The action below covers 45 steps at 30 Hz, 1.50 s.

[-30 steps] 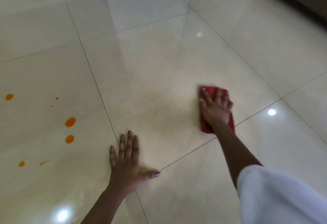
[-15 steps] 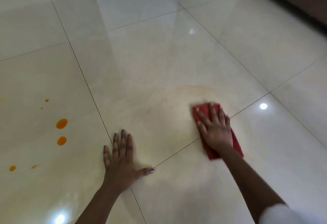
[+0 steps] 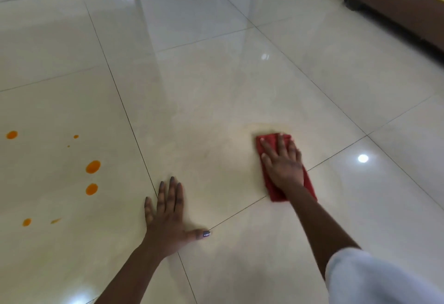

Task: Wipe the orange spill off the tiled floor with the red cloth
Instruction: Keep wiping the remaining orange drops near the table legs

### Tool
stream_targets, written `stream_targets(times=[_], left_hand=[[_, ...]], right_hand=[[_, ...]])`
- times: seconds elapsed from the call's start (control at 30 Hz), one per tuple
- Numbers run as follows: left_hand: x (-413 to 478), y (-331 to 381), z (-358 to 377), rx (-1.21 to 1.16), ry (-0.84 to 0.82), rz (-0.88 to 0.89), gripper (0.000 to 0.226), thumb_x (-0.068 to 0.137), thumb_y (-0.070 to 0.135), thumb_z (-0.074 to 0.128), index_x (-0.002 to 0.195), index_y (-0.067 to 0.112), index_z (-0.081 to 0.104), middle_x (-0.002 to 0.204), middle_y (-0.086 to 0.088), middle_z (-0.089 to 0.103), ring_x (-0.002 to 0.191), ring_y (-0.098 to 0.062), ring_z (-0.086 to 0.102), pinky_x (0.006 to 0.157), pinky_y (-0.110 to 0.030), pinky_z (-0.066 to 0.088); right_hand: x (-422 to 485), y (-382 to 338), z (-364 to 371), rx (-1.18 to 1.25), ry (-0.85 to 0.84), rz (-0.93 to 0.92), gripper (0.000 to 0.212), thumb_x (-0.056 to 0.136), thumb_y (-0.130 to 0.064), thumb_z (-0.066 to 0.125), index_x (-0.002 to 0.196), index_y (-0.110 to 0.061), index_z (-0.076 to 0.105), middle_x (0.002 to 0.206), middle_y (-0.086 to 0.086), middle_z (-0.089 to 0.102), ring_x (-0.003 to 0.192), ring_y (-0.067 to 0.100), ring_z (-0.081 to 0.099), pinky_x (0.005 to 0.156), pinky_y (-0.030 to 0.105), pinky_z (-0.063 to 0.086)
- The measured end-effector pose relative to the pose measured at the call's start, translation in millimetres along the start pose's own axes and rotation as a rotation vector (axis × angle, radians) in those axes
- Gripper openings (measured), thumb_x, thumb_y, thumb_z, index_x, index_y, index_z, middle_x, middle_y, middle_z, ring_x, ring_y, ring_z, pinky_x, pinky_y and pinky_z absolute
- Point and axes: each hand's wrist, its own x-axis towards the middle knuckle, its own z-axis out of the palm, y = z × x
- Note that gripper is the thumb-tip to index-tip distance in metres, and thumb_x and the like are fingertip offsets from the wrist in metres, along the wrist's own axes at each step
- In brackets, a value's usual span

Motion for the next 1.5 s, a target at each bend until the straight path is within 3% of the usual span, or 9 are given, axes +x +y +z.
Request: stream_targets(times=[0.13,0.33,0.47,0.6,0.7,0.83,0.93,1.13,1.5], left_hand=[[0,-1,-2,-0.016,-0.014,0.016,0.135,0.039,0.101,0.014,0.13,0.019,-0.042,0.138,0.008,-0.053,0.127,-0.015,-0.05,0.109,-0.05,-0.021],[-3,1,-4,-0.021,0.043,0.027,0.129,0.058,0.09,0.038,0.137,0.018,-0.035,0.142,0.005,-0.048,0.131,-0.018,-0.044,0.109,-0.047,-0.022],[-30,-26,-5,-0.039,0.205,-0.036,0.124,0.061,0.088,0.038,0.149,0.009,0.0,0.158,-0.006,-0.01,0.143,-0.022,-0.015,0.115,-0.043,-0.002],[-80,-86,5,-0.004,0.233,-0.184,0.119,0.069,0.089,0.011,0.131,-0.005,0.049,0.141,-0.023,0.045,0.13,-0.039,0.043,0.096,-0.057,0.039],[-102,-116,10,-0.079,0.248,-0.281,0.123,0.066,0.091,0.006,0.137,-0.003,0.042,0.147,-0.022,0.036,0.135,-0.038,0.036,0.102,-0.057,0.033],[-116,-144,14,-0.186,0.193,-0.512,0.147,0.032,0.1,-0.012,0.149,0.011,-0.006,0.151,-0.003,-0.027,0.139,-0.016,-0.024,0.117,-0.044,-0.002],[-116,-152,18,-0.198,0.15,-0.541,0.146,0.026,0.1,-0.014,0.145,0.015,-0.023,0.141,0.0,-0.043,0.129,-0.013,-0.041,0.115,-0.043,-0.011],[-117,-157,12,-0.167,0.037,-0.516,0.122,0.066,0.089,0.031,0.146,0.012,-0.021,0.15,-0.006,-0.037,0.139,-0.022,-0.031,0.116,-0.047,-0.008],[-155,-215,-77,0.302,-0.272,-0.183,0.099,0.088,0.066,0.038,0.148,0.006,-0.012,0.157,-0.015,-0.019,0.144,-0.028,-0.018,0.118,-0.041,-0.004]], right_hand=[[48,-36,-8,0.023,-0.04,-0.003,0.05,0.096,-0.05,0.021,0.145,-0.048,0.008,0.159,0.005,-0.001,0.144,0.033,-0.005,0.116,0.048,0.002],[-21,-143,17,-0.019,-0.069,-0.485,0.049,0.095,-0.05,0.021,0.143,-0.052,0.01,0.159,0.002,-0.004,0.144,0.031,-0.008,0.115,0.047,-0.005],[-65,-121,24,-0.019,-0.06,-0.637,0.049,0.091,-0.053,0.015,0.14,-0.056,0.013,0.159,-0.003,0.001,0.146,0.026,-0.004,0.116,0.039,-0.005],[-49,-161,24,0.009,-0.053,-0.359,0.05,0.095,-0.049,0.021,0.143,-0.051,0.009,0.159,0.001,-0.002,0.145,0.028,-0.007,0.116,0.046,-0.003],[-76,-234,31,0.019,-0.106,-0.555,0.05,0.095,-0.045,0.029,0.144,-0.048,0.017,0.159,0.006,0.002,0.144,0.033,-0.002,0.115,0.047,-0.003],[-163,-245,55,0.016,-0.103,-1.01,0.048,0.09,-0.044,0.037,0.138,-0.047,0.033,0.155,0.005,0.025,0.143,0.034,0.017,0.115,0.05,0.013],[-132,-216,48,-0.02,-0.009,-0.947,0.047,0.091,-0.042,0.036,0.138,-0.047,0.036,0.152,0.006,0.032,0.14,0.033,0.026,0.113,0.046,0.021],[-80,-305,41,-0.067,-0.126,-0.72,0.05,0.097,-0.048,0.022,0.145,-0.046,0.009,0.159,0.004,-0.001,0.144,0.033,-0.008,0.114,0.049,-0.001],[-67,-340,2,-0.33,-0.649,-0.711,0.059,0.098,-0.049,0.027,0.143,-0.048,-0.011,0.152,0.0,-0.031,0.14,0.034,-0.025,0.113,0.054,-0.005]])
